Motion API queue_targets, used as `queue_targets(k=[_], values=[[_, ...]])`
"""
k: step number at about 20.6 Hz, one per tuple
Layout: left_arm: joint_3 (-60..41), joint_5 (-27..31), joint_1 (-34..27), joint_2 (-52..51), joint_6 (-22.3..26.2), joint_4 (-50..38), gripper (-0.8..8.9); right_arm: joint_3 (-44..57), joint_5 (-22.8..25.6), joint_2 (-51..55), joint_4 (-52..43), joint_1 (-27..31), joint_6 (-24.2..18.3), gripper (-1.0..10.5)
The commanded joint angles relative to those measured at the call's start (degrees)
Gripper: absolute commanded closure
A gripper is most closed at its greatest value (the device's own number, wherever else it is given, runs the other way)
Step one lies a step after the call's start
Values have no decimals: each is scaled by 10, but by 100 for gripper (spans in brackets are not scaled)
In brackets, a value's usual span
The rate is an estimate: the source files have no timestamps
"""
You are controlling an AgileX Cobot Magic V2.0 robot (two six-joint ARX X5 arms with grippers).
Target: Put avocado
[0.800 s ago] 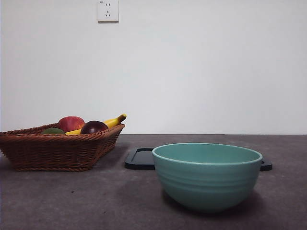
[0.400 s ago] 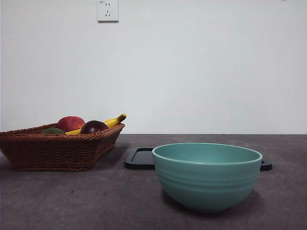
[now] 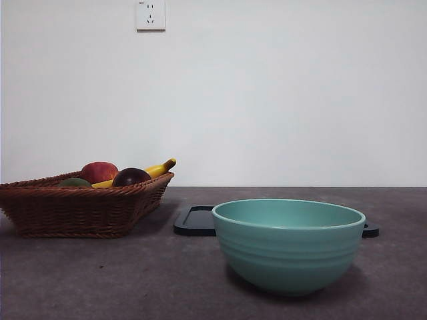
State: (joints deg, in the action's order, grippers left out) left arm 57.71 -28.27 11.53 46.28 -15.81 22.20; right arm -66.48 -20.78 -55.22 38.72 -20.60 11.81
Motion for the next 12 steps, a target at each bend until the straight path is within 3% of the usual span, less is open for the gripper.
queue_targets(k=[1, 2, 3, 4, 5, 6, 7, 8, 12], values=[[13, -2, 2, 2, -1, 3, 774, -11, 2, -4, 4, -3, -7, 935], [13, -2, 2, 2, 0, 9, 716, -11, 2, -4, 9, -3, -7, 935], [13, -2, 2, 2, 1, 15, 600, -11, 3, -4, 12, -3, -7, 927], [13, -2, 2, 2, 1, 21, 379, -11, 3, -4, 14, -3, -7, 857], [13, -2, 2, 2, 1, 24, 213, -11, 6, -4, 15, -3, -6, 733], [13, -2, 3, 2, 1, 24, 126, -11, 18, -4, 17, -3, -1, 546], [13, -2, 6, 1, 0, 24, 120, -11, 25, -4, 21, -3, -2, 392], [13, -2, 8, 1, -3, 25, 121, -11, 26, -4, 26, -3, -2, 322], [13, -2, 23, 2, -2, 49, 126, -11, 26, -4, 26, -3, -2, 321]])
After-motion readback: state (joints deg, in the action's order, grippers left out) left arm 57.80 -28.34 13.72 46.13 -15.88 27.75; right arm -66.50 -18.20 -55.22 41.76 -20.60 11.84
